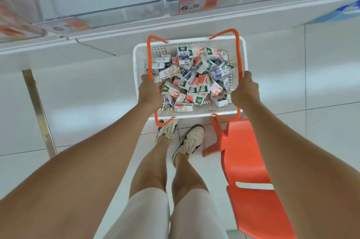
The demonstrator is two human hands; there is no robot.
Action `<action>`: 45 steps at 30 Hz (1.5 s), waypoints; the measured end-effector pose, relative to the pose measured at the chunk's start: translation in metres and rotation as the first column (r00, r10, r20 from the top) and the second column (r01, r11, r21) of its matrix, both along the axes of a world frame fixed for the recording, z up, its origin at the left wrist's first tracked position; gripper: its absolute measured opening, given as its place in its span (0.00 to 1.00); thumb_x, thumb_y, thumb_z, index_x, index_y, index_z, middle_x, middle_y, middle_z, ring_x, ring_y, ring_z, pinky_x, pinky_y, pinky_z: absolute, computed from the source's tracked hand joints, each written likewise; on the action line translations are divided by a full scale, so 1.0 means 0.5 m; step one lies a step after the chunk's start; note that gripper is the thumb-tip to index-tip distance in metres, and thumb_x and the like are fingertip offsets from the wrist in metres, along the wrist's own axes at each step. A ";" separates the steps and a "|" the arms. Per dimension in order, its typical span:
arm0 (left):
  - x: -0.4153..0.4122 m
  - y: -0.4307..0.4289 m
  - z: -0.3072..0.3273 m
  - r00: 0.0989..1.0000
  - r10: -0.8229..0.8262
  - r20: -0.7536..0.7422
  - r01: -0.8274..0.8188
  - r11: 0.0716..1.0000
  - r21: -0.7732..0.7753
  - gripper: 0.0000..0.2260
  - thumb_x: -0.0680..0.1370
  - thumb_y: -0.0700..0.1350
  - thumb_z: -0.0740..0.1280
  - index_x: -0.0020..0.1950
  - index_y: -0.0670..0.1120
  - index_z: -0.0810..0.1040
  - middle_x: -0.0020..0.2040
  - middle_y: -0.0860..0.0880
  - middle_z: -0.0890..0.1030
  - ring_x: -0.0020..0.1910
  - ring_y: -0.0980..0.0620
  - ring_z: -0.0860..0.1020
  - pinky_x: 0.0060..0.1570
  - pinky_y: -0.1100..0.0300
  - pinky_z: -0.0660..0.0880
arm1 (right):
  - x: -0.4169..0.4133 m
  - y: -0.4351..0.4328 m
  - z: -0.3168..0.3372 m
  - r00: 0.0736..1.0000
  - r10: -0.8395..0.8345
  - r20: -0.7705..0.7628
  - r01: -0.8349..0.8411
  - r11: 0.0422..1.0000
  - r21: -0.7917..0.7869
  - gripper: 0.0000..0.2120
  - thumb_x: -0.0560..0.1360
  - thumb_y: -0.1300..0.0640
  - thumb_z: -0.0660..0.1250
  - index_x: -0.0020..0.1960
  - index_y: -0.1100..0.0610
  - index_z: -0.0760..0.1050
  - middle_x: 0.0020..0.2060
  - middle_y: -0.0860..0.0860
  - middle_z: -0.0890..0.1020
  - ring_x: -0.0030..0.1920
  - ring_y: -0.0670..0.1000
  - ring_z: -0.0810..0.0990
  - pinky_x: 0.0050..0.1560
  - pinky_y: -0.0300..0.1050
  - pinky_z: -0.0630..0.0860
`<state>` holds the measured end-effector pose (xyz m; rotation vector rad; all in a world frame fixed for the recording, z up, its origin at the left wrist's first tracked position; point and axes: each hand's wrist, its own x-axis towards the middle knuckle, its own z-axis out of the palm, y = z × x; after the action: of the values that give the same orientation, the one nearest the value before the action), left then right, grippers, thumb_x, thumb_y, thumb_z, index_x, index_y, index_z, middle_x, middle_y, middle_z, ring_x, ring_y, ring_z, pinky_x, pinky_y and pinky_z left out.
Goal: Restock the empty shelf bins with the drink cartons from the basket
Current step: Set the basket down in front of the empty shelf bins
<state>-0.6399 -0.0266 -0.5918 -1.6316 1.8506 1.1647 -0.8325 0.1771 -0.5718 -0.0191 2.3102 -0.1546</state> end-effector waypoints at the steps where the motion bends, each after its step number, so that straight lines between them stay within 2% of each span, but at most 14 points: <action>1: -0.003 0.000 0.011 0.995 -0.044 0.087 0.046 0.999 -0.027 0.31 0.75 0.26 0.66 0.75 0.40 0.60 0.68 0.38 0.71 0.63 0.34 0.76 0.58 0.41 0.78 | 0.011 0.000 0.009 0.997 0.075 -0.022 -0.073 0.994 0.086 0.37 0.76 0.67 0.67 0.80 0.60 0.53 0.66 0.65 0.73 0.62 0.68 0.77 0.62 0.62 0.77; 2: -0.004 0.000 0.027 0.969 -0.130 0.211 0.147 0.987 -0.065 0.37 0.74 0.28 0.69 0.78 0.40 0.55 0.72 0.38 0.66 0.66 0.32 0.74 0.64 0.38 0.74 | 0.024 -0.001 0.023 0.986 0.165 -0.030 -0.158 0.974 0.164 0.42 0.75 0.64 0.69 0.82 0.61 0.48 0.70 0.66 0.69 0.66 0.68 0.74 0.65 0.62 0.75; 4: -0.008 -0.008 0.072 0.823 -0.374 0.427 0.453 0.886 -0.098 0.41 0.74 0.36 0.72 0.81 0.40 0.53 0.76 0.37 0.63 0.71 0.31 0.70 0.72 0.35 0.64 | 0.052 -0.008 0.058 0.941 0.336 0.021 -0.333 0.919 0.213 0.38 0.76 0.60 0.69 0.81 0.61 0.54 0.72 0.64 0.66 0.70 0.67 0.70 0.69 0.61 0.72; 5: -0.013 -0.014 0.098 0.757 -0.489 0.434 0.573 0.816 -0.080 0.36 0.76 0.39 0.72 0.80 0.40 0.59 0.75 0.38 0.66 0.71 0.33 0.70 0.72 0.35 0.63 | 0.066 -0.016 0.082 0.912 0.405 0.067 -0.411 0.894 0.177 0.31 0.76 0.60 0.67 0.77 0.59 0.61 0.70 0.62 0.69 0.69 0.65 0.71 0.68 0.60 0.73; 7: -0.031 -0.025 0.172 0.709 -0.640 0.296 0.683 0.727 -0.064 0.21 0.79 0.43 0.69 0.71 0.44 0.72 0.67 0.41 0.75 0.66 0.37 0.75 0.66 0.41 0.70 | 0.091 -0.037 0.153 0.864 0.485 0.135 -0.496 0.866 0.064 0.20 0.76 0.61 0.63 0.68 0.57 0.71 0.62 0.58 0.76 0.62 0.60 0.76 0.61 0.59 0.78; 9: -0.052 -0.032 0.274 0.709 -0.691 0.141 0.703 0.708 -0.062 0.12 0.81 0.44 0.66 0.65 0.46 0.77 0.61 0.44 0.80 0.60 0.40 0.79 0.58 0.47 0.74 | 0.115 -0.067 0.252 0.820 0.549 0.165 -0.557 0.831 0.002 0.14 0.78 0.61 0.62 0.62 0.54 0.74 0.54 0.55 0.80 0.54 0.57 0.80 0.52 0.55 0.82; 11: -0.067 -0.043 0.379 0.715 -0.699 0.029 0.699 0.714 -0.044 0.11 0.83 0.45 0.63 0.63 0.47 0.78 0.59 0.44 0.82 0.56 0.41 0.81 0.54 0.50 0.78 | 0.132 -0.101 0.351 0.793 0.591 0.150 -0.595 0.804 -0.021 0.10 0.79 0.60 0.61 0.59 0.55 0.75 0.51 0.54 0.81 0.49 0.56 0.82 0.49 0.53 0.83; 15: -0.087 -0.084 0.570 0.697 -0.713 -0.074 0.705 0.700 -0.113 0.10 0.82 0.45 0.62 0.60 0.48 0.80 0.58 0.45 0.83 0.57 0.41 0.81 0.54 0.48 0.80 | 0.128 -0.186 0.553 0.789 0.613 0.038 -0.609 0.789 -0.078 0.18 0.79 0.58 0.61 0.68 0.53 0.74 0.59 0.57 0.82 0.57 0.61 0.83 0.57 0.54 0.82; 17: -0.083 -0.110 0.662 0.710 -0.696 -0.111 0.678 0.717 -0.159 0.10 0.82 0.47 0.61 0.57 0.49 0.81 0.56 0.46 0.83 0.58 0.42 0.80 0.55 0.49 0.79 | 0.119 -0.231 0.648 0.768 0.638 -0.054 -0.640 0.762 -0.100 0.18 0.79 0.56 0.63 0.68 0.52 0.75 0.59 0.57 0.83 0.59 0.61 0.82 0.58 0.53 0.81; 21: -0.063 -0.148 0.813 0.747 -0.636 -0.193 0.599 0.770 -0.217 0.12 0.81 0.54 0.58 0.52 0.54 0.80 0.51 0.46 0.84 0.50 0.41 0.82 0.51 0.46 0.81 | 0.103 -0.293 0.813 0.718 0.665 -0.205 -0.695 0.702 -0.156 0.17 0.79 0.55 0.62 0.67 0.54 0.75 0.58 0.60 0.83 0.59 0.63 0.81 0.57 0.55 0.80; 26: -0.039 -0.173 0.916 0.763 -0.599 -0.245 0.537 0.797 -0.276 0.10 0.83 0.47 0.61 0.56 0.51 0.82 0.50 0.46 0.85 0.46 0.43 0.82 0.48 0.46 0.82 | 0.084 -0.325 0.935 0.575 0.786 -0.227 -0.818 0.560 -0.133 0.18 0.82 0.57 0.59 0.70 0.55 0.74 0.57 0.60 0.82 0.54 0.63 0.82 0.52 0.57 0.82; 35: -0.048 -0.129 0.894 0.794 -0.532 -0.293 0.466 0.843 -0.269 0.10 0.82 0.47 0.62 0.56 0.54 0.82 0.47 0.48 0.85 0.43 0.45 0.83 0.47 0.46 0.83 | 0.039 -0.299 0.913 0.378 0.888 -0.261 -0.925 0.371 -0.077 0.18 0.82 0.56 0.59 0.70 0.54 0.74 0.56 0.58 0.83 0.53 0.62 0.82 0.49 0.51 0.79; 40: -0.121 -0.080 0.766 0.873 -0.389 -0.294 0.319 0.912 -0.258 0.10 0.82 0.48 0.61 0.57 0.51 0.81 0.48 0.48 0.86 0.45 0.44 0.83 0.49 0.49 0.81 | -0.075 -0.288 0.778 0.232 0.946 -0.227 -0.972 0.215 -0.097 0.16 0.81 0.55 0.60 0.66 0.56 0.76 0.55 0.59 0.83 0.55 0.62 0.81 0.52 0.54 0.80; 45: -0.204 -0.018 0.542 0.924 -0.302 -0.234 0.257 0.945 -0.202 0.18 0.78 0.56 0.51 0.50 0.50 0.77 0.40 0.49 0.82 0.39 0.44 0.81 0.43 0.46 0.80 | -0.224 -0.280 0.581 0.021 0.968 -0.249 -0.994 -0.006 -0.105 0.12 0.77 0.62 0.63 0.58 0.58 0.79 0.43 0.57 0.84 0.44 0.61 0.83 0.39 0.48 0.72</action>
<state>-0.7420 -0.0356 -0.3206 -1.2809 2.3174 1.1680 -0.9447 0.0370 -0.2813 -1.8714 1.7468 0.3279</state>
